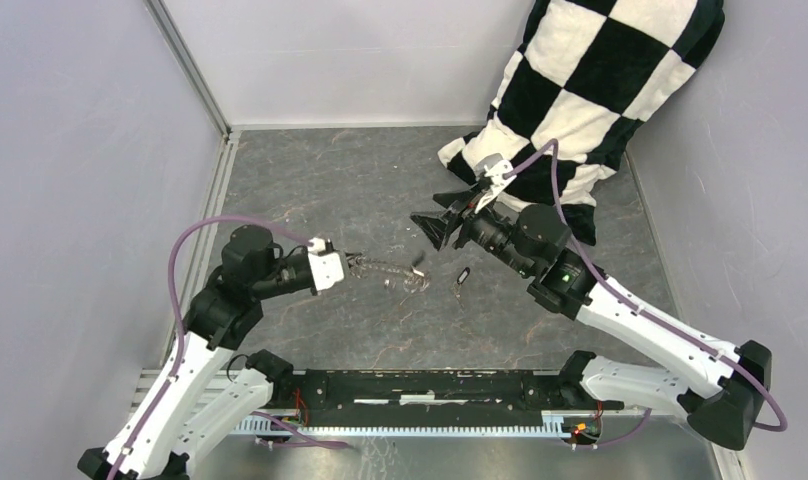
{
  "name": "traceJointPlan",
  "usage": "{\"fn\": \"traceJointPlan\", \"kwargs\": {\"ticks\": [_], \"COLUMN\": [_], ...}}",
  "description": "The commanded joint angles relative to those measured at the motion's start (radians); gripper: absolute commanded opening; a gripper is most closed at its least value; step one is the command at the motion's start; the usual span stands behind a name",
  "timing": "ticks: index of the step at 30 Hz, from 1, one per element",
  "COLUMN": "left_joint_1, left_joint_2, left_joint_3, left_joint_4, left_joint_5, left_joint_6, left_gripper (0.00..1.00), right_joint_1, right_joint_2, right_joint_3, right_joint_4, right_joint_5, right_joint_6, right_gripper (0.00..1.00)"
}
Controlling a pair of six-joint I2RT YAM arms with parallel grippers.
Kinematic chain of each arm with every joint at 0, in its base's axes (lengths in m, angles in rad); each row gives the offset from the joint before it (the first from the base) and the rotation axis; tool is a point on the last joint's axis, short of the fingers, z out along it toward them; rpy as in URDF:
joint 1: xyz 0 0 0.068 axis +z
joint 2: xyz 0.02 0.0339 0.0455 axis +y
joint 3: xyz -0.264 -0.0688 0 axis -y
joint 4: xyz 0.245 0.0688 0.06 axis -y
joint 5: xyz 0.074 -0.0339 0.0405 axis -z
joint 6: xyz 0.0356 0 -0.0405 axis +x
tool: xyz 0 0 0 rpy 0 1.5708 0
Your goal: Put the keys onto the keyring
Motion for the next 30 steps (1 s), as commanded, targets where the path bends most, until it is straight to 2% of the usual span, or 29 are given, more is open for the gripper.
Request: {"fn": "traceJointPlan", "kwargs": {"ticks": [1, 4, 5, 6, 7, 10, 12, 14, 18, 21, 24, 25, 27, 30], "left_joint_1": [0.0, 0.0, 0.0, 0.0, 0.0, 0.0, 0.0, 0.0, 0.0, 0.0, 0.0, -0.001, 0.0, 0.0], "left_joint_2": [0.011, 0.025, 0.035, 0.048, 0.059, 0.098, 0.132, 0.181, 0.274, 0.289, 0.269, 0.264, 0.26, 0.258], "left_joint_3": [0.072, 0.069, 0.074, 0.08, 0.085, 0.102, 0.144, 0.191, 0.313, 0.325, 0.307, 0.305, 0.309, 0.319], "left_joint_4": [-0.269, -0.328, -0.338, -0.352, -0.361, -0.363, -0.363, -0.368, -0.472, -0.509, -0.508, -0.505, -0.504, -0.504], "left_joint_5": [0.014, -0.025, -0.036, -0.045, -0.055, -0.078, -0.068, -0.041, 0.055, 0.107, 0.101, 0.096, 0.083, 0.062], "left_joint_6": [0.487, 0.714, 0.743, 0.803, 0.836, 0.875, 0.811, 0.675, 0.494, 0.44, 0.449, 0.45, 0.449, 0.445], "left_gripper": [0.02, 0.02, 0.02, 0.02, 0.02, 0.02, 0.02, 0.02, 0.02, 0.02, 0.02, 0.02, 0.02, 0.02], "right_joint_1": [-0.006, -0.007, -0.006, -0.007, -0.005, 0.022, 0.063, 0.099, 0.142, 0.145, 0.154, 0.158, 0.167, 0.173], "right_joint_2": [0.019, 0.084, 0.1, 0.113, 0.123, 0.162, 0.18, 0.194, 0.189, 0.175, 0.176, 0.183, 0.206, 0.26], "right_joint_3": [0.183, 0.305, 0.319, 0.322, 0.316, 0.282, 0.26, 0.247, 0.208, 0.165, 0.151, 0.154, 0.179, 0.248], "right_joint_4": [-0.308, -0.404, -0.396, -0.378, -0.344, -0.269, -0.231, -0.229, -0.196, -0.153, -0.131, -0.134, -0.168, -0.288], "right_joint_5": [-0.064, -0.188, -0.216, -0.263, -0.306, -0.401, -0.402, -0.389, -0.376, -0.376, -0.372, -0.369, -0.356, -0.352], "right_joint_6": [-0.309, -0.362, -0.355, -0.342, -0.305, -0.25, -0.269, -0.308, -0.368, -0.359, -0.351, -0.354, -0.37, -0.407], "right_gripper": [0.75, 0.84, 0.85, 0.89, 0.98, 0.98, 0.98, 0.98, 0.98, 0.98, 0.98, 0.98, 0.89, 0.63]}}
